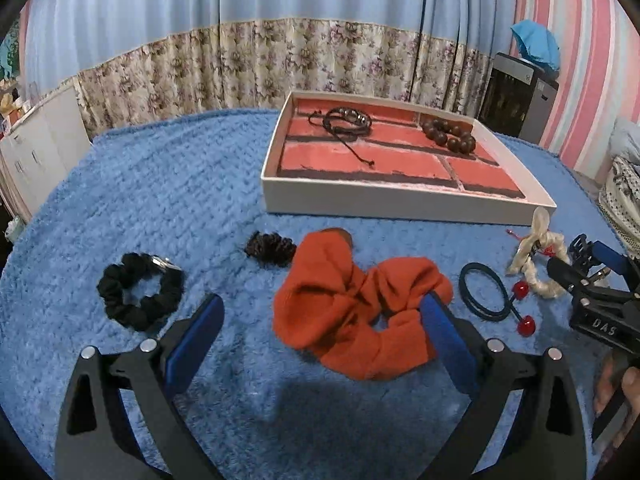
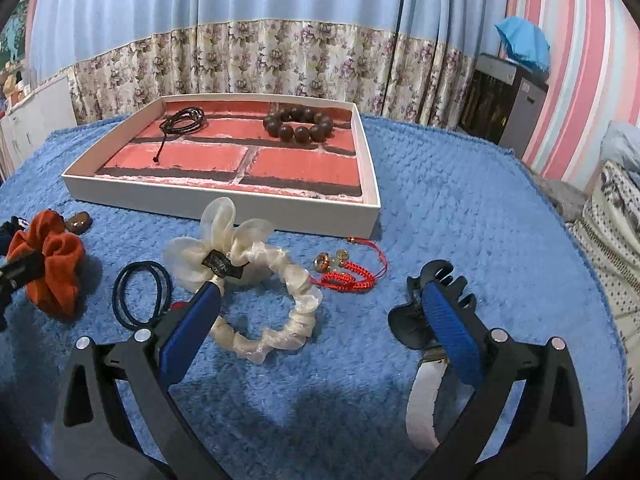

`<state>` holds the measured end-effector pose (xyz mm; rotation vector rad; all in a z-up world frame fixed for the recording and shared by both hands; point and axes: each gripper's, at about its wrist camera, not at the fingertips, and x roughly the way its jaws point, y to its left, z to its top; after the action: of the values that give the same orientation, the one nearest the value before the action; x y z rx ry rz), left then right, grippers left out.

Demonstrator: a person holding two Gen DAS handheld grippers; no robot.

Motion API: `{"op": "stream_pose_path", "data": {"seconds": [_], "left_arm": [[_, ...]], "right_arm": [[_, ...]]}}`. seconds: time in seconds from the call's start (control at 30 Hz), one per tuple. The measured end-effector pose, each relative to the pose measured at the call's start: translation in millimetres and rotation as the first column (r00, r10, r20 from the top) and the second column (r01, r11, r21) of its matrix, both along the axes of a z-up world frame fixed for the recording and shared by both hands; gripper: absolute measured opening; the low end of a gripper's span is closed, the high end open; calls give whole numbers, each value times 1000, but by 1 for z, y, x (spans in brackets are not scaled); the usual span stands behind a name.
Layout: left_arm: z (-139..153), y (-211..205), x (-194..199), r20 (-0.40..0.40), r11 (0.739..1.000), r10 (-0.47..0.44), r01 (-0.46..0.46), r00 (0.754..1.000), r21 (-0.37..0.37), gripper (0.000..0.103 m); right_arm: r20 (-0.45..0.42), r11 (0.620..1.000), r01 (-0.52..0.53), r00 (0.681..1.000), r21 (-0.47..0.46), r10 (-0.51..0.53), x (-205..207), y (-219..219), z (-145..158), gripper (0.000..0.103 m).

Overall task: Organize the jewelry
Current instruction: 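Grasp the orange scrunchie with the left tool while the right tool grasps the cream scrunchie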

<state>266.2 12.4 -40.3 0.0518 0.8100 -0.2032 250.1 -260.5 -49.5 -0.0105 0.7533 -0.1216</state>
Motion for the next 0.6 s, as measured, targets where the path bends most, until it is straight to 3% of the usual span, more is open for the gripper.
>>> {"op": "stream_pose_path", "data": {"seconds": [0.23, 0.47, 0.6], "left_arm": [[-2, 1, 1, -8, 1000, -19, 19, 1000, -18, 96], [-2, 1, 2, -13, 999, -24, 23, 1000, -30, 95], [-4, -1, 5, -36, 998, -46, 44, 998, -49, 77]], "right_arm": [[-34, 999, 10, 999, 42, -8, 3, -6, -4, 80], [-50, 1000, -12, 999, 4, 12, 7, 3, -6, 69], [-76, 1000, -5, 997, 12, 6, 14, 2, -9, 61]]}}
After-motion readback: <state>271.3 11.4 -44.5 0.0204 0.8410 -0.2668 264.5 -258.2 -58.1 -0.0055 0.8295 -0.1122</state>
